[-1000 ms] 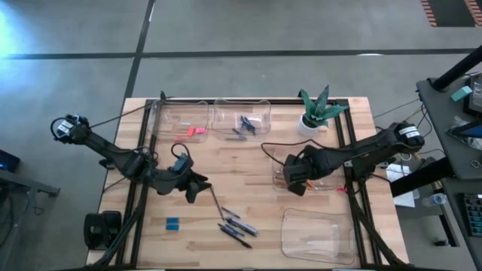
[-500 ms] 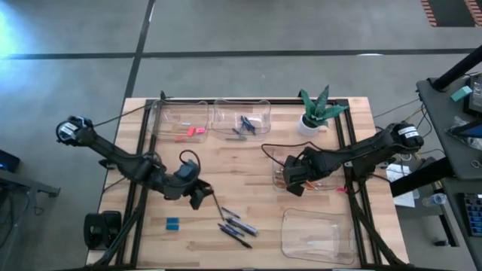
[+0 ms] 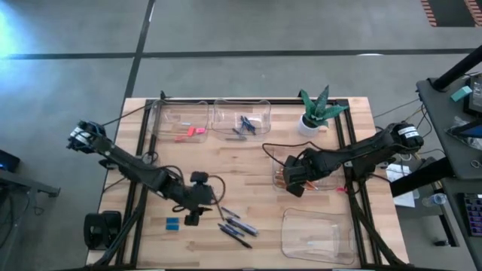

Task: Sort crayons/erasers/pens/pencils in bins
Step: Put the black pencil into the middle transparent bin

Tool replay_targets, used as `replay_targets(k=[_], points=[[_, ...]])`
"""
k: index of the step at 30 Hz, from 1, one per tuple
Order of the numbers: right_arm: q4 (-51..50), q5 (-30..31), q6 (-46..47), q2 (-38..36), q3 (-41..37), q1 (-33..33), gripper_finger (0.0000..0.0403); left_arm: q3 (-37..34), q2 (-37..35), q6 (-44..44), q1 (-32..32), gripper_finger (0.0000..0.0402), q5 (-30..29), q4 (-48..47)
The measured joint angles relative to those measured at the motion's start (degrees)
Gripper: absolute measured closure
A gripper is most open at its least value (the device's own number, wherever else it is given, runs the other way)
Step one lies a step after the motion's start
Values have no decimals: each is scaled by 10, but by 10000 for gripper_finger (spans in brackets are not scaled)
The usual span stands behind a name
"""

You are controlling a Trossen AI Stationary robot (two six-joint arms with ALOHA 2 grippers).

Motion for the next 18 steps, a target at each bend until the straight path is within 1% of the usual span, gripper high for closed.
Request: replay_targets(k=[3, 6, 10, 18], points=[[-23, -23, 3, 0, 19, 0, 273, 0, 34, 86, 1, 233, 0, 0], [-57, -26, 12, 0, 44, 2, 267, 1, 68, 136, 2, 233, 0, -1], [-86, -26, 16, 0, 79, 2, 268, 8, 108, 150, 8, 233, 0, -1], [-86, -22, 8, 0, 128, 2, 280, 24, 174, 160, 42, 233, 4, -1]])
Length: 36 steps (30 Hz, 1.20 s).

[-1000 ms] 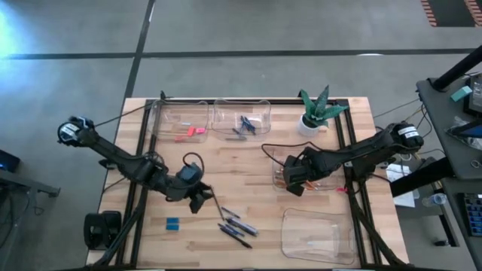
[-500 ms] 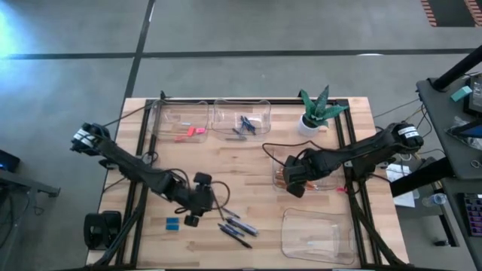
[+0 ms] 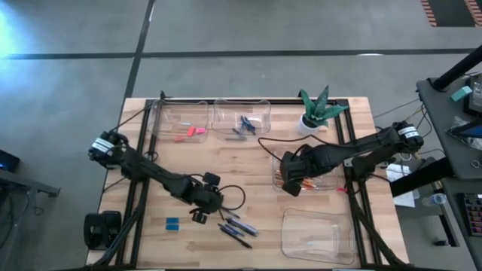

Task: Sort crayons/erasers/pens/pencils in bins
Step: Put the black pencil into the middle transparent bin

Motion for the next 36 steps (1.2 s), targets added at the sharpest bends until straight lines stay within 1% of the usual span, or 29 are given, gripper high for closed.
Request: replay_targets(k=[4, 7, 9, 12, 17, 20, 23, 27, 32, 36], points=[[-1, 0, -1, 0, 12, 0, 282, 0, 27, 58, 11, 234, 31, -2], [-3, 0, -1, 0, 15, 0, 281, 5, 38, 76, 14, 237, 45, -11], [-3, 0, 0, 0, 14, 0, 279, 5, 42, 77, 16, 250, 54, -22], [-4, 0, 0, 0, 7, 0, 278, 4, 42, 77, 16, 284, 69, -42], [-4, 0, 0, 0, -3, 0, 282, 2, 41, 76, 16, 355, 108, -62], [-4, 0, 0, 0, -8, 0, 285, 1, 43, 54, 16, 388, 113, -64], [-4, 0, 0, 0, -14, 0, 283, -1, 43, 6, 18, 393, 117, -66], [-11, -2, -1, 0, -15, 0, 279, -1, 29, -4, 17, 394, 120, -75], [-36, -4, -2, 0, -5, 0, 277, -10, -10, -16, 14, 398, 142, -111], [-42, -4, -7, 0, 6, 0, 282, -9, -55, -30, 14, 401, 141, -133]])
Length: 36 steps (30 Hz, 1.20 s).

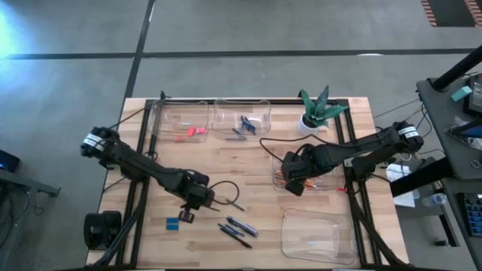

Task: Sort crayons/erasers/pens/pencils in bins
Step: Put the black pencil into the middle transparent bin

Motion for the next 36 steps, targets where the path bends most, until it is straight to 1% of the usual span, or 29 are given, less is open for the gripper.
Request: replay_targets(k=[5, 10, 12, 13, 16, 18, 20, 22, 23, 25, 29, 33, 36], points=[[0, 4, -3, 0, 11, 0, 287, -2, -46, -16, 0, 399, -3, 9], [1, 5, -15, 0, 22, 0, 283, -3, -79, -31, 0, 400, -15, 17], [1, 5, -21, 0, 22, 0, 281, -5, -80, -30, 0, 400, -39, 17], [1, 5, -23, 0, 22, 0, 280, -5, -77, -30, 0, 400, -60, 17], [5, 6, -23, 0, 21, 0, 279, -6, -55, -31, 4, 401, -134, 29], [5, 5, -23, 0, 21, 0, 281, -6, -34, -35, 10, 401, -159, 47], [5, 5, -16, 0, 20, 0, 284, -5, -12, -46, 15, 401, -153, 55], [4, 5, -9, 0, 20, 0, 286, 0, 7, -50, 15, 398, -126, 53], [4, 5, -8, 0, 20, 0, 287, 0, 14, -50, 15, 394, -110, 56], [4, 5, -8, 0, 20, 0, 286, 0, 24, -51, 14, 380, -97, 57], [4, 4, -2, 0, 20, 0, 282, -2, 29, -60, 15, 346, -103, 57], [5, 4, -1, 0, 20, 0, 280, 0, 24, -57, 15, 312, -133, 58], [5, 4, 0, 0, 20, 0, 283, -5, 26, -60, 16, 296, -130, 58]])
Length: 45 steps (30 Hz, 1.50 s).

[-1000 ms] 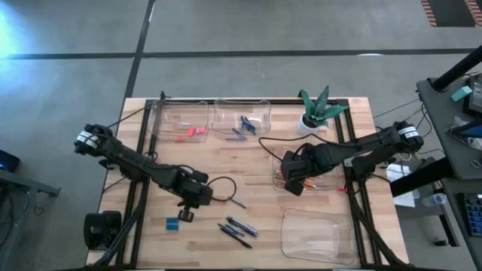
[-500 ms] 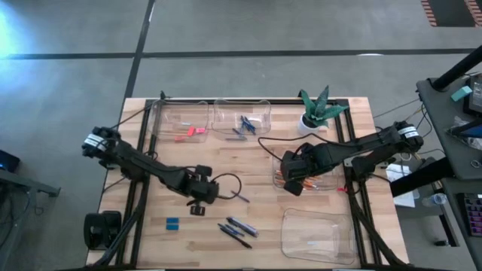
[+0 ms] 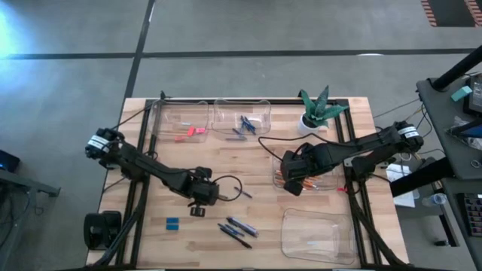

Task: Sort crayons/erasers/pens/pencils in bins
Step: Put the black pencil into the middle transparent bin

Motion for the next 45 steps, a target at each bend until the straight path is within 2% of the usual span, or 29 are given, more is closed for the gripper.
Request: replay_targets(k=[8, 16, 21, 31, 35, 39, 45], points=[[0, 0, 1, 0, 0, 0, 291, -6, 32, -3, 4, 302, 10, 4], [0, 0, 1, 0, 0, 4, 287, -1, 13, 2, 7, 309, 12, -10], [1, 0, 1, 0, 0, 4, 290, 16, -13, 48, 22, 309, -71, 0], [1, 0, 2, 0, -5, 4, 291, 12, 0, 84, 138, 309, -88, 47], [3, 0, 2, 0, -7, 4, 295, 10, -1, 143, 179, 309, -88, 61], [7, 0, 2, 0, -8, 4, 298, 7, 0, 220, 209, 309, -34, 66], [14, 0, 2, 0, -9, 4, 295, 7, 20, 260, 247, 309, -13, 84]])
